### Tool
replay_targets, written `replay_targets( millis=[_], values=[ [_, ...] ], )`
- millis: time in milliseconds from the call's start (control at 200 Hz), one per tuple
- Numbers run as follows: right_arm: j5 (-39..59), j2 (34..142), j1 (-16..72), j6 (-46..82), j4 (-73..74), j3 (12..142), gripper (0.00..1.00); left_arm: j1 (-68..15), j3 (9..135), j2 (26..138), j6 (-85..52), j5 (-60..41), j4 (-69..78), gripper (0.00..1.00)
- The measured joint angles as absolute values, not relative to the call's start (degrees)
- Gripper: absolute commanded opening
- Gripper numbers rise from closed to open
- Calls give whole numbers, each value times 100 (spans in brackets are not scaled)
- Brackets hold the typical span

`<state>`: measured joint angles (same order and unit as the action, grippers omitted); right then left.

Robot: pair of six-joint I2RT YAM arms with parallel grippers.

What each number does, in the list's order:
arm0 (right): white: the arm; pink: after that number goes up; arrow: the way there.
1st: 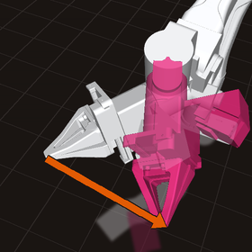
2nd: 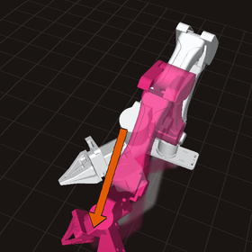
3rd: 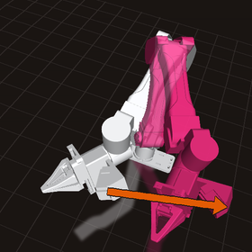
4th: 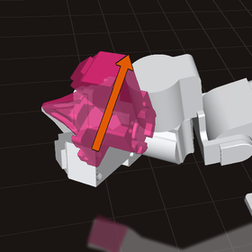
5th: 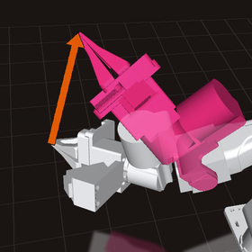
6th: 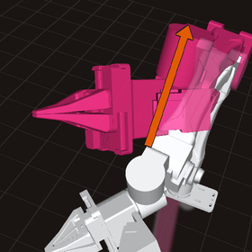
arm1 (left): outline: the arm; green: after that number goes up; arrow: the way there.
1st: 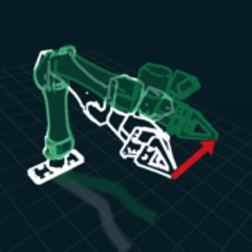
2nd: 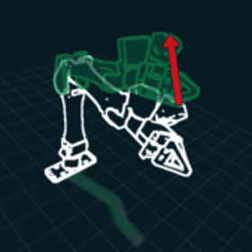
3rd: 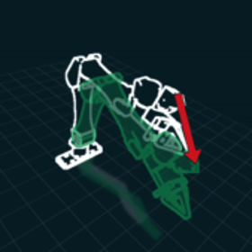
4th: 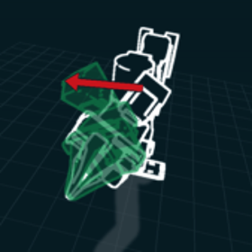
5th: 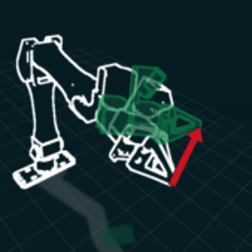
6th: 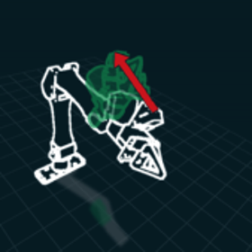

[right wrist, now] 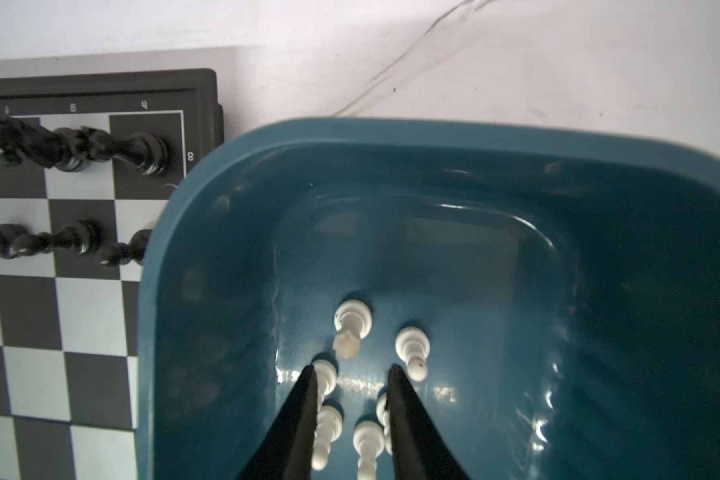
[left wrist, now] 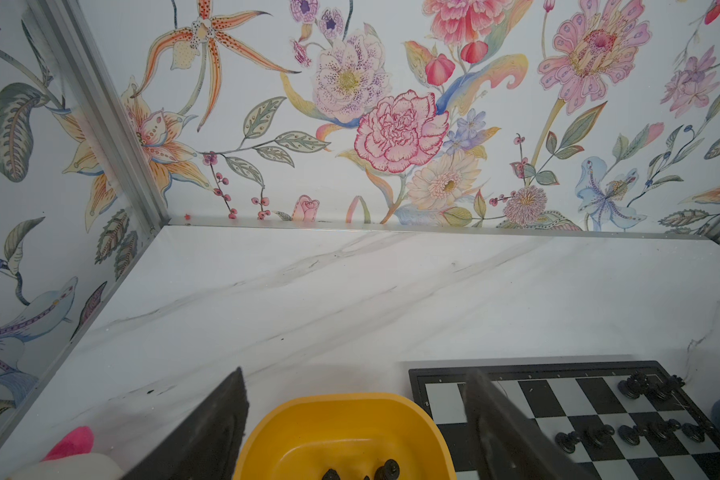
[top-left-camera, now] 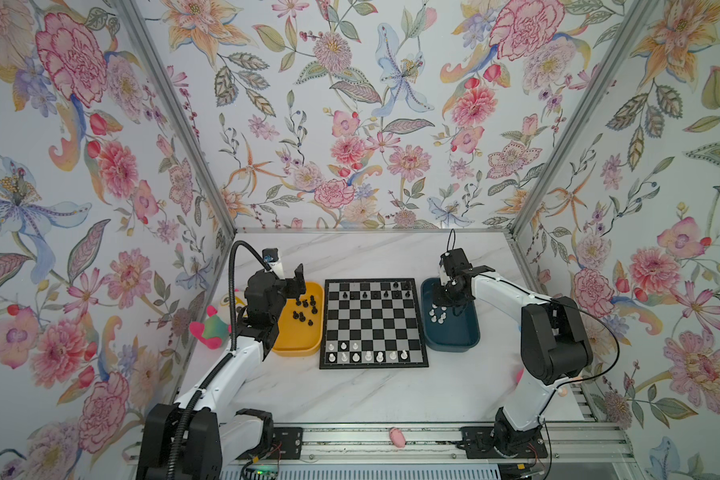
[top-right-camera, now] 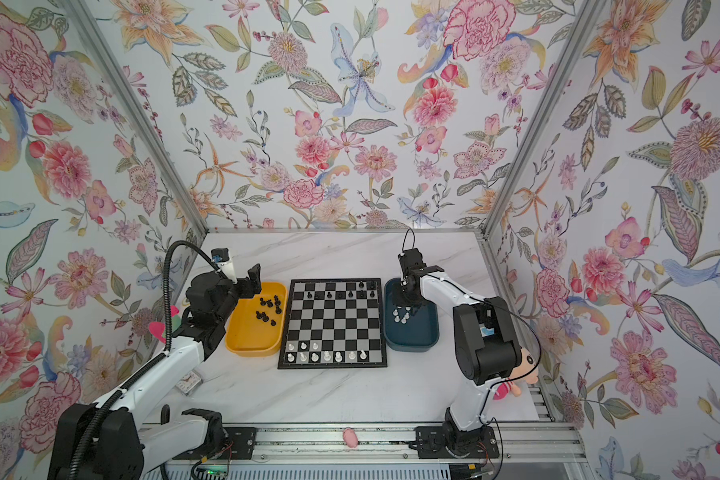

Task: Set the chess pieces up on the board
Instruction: 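Lower the right gripper and grasp another white piece in the teal tray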

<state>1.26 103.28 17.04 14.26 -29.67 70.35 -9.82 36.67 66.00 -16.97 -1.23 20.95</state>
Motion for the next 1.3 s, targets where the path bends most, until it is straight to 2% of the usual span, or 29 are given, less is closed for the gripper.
replay_targets(
  millis=[1301],
  values=[
    [226,10816,1706,1365,-2932,7284,18,-1011,3667,6549,-1667,-102,2056,83]
  ],
)
